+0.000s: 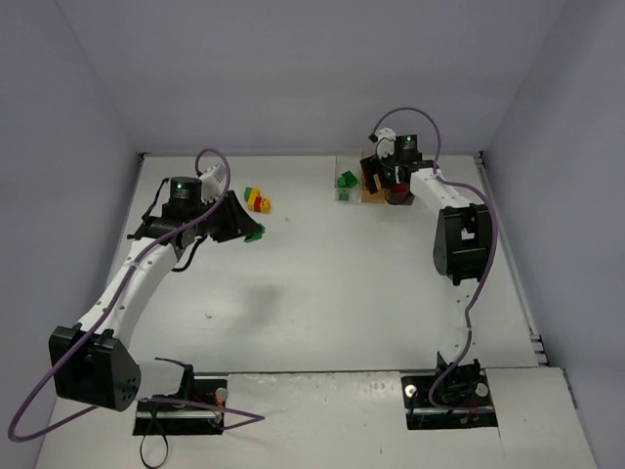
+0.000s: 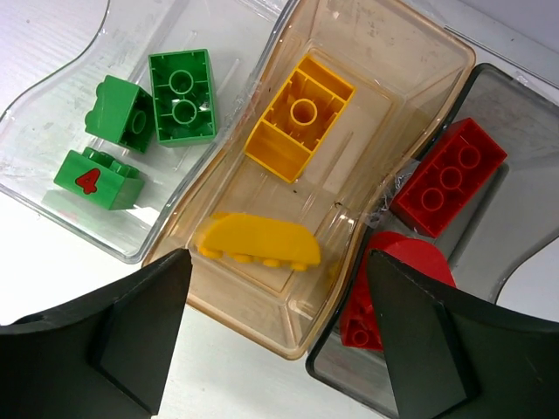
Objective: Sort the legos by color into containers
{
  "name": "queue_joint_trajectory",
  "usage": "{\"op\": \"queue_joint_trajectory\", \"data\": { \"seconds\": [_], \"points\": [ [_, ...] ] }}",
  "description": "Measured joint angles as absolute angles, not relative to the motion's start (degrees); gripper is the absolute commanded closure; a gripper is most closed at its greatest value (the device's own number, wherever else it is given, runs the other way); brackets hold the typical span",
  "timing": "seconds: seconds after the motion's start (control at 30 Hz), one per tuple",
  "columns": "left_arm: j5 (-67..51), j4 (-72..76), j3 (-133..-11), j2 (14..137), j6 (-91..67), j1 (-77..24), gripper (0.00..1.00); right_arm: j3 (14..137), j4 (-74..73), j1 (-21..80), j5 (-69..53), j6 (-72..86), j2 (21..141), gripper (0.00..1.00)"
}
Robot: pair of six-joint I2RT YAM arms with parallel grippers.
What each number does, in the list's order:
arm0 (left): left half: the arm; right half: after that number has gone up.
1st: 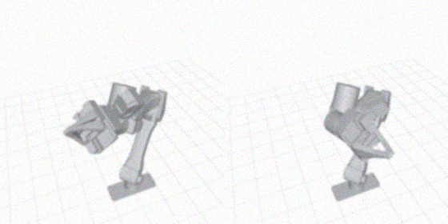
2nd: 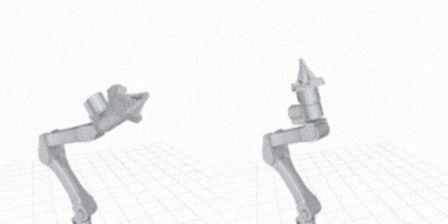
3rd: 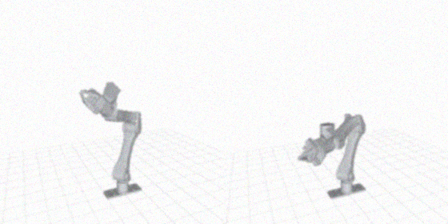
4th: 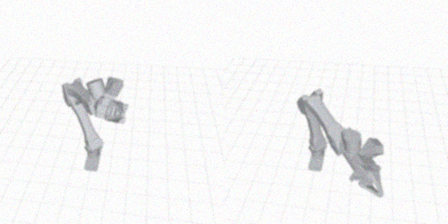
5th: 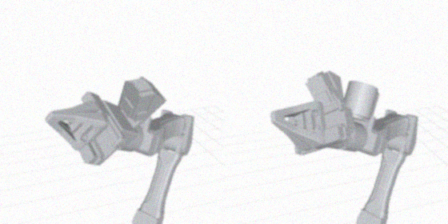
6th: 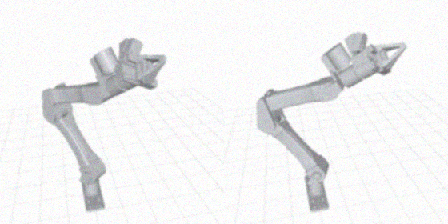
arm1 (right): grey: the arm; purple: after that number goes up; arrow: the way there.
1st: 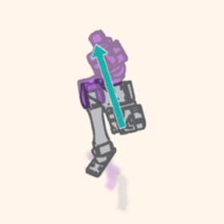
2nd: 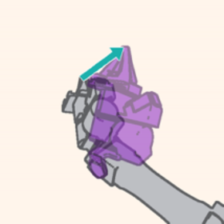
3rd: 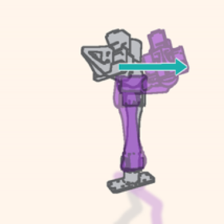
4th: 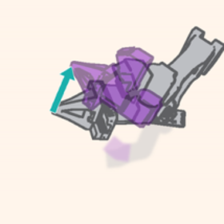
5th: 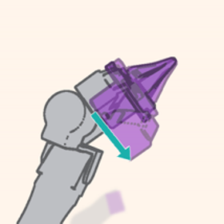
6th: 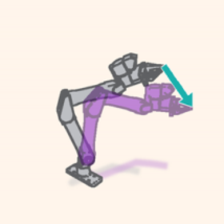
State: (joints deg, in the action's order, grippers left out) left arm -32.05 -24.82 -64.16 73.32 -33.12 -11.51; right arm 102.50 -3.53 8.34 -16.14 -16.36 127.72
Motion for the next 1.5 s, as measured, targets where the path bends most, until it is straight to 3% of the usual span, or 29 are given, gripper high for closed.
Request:
{"op": "queue_joint_trajectory", "data": {
  "seconds": [0.2,0.37,0.73,1.03,1.3,1.5],
  "points": [
    [-32.12,-24.6,-64.18,73.45,-33.19,-11.51,1.0,101.69,-3.79,8.78,-17.47,-14.96,125.75,0.21],
    [-32.58,-24.05,-64.45,73.49,-33.63,-11.51,1.0,94.08,-2.85,10.85,-20.97,-12.01,115.37,0.2],
    [-37.39,-19.59,-66.39,74.65,-39.55,-11.51,1.0,81.1,6.48,30.26,-30.96,-4.78,90.72,0.14],
    [-41.04,-15.92,-67.85,75.05,-45.41,-11.51,0.95,80.42,7.31,39.09,-32.47,-2.04,90.59,0.12],
    [-42.54,-13.23,-68.25,75.29,-48.99,-11.51,0.95,80.68,7.53,40.23,-32.71,-1.58,91.98,0.12],
    [-43.7,-11.46,-68.25,75.31,-51.07,-11.51,0.95,81.21,7.51,40.4,-32.71,-1.56,93.82,0.23]
  ]
}}
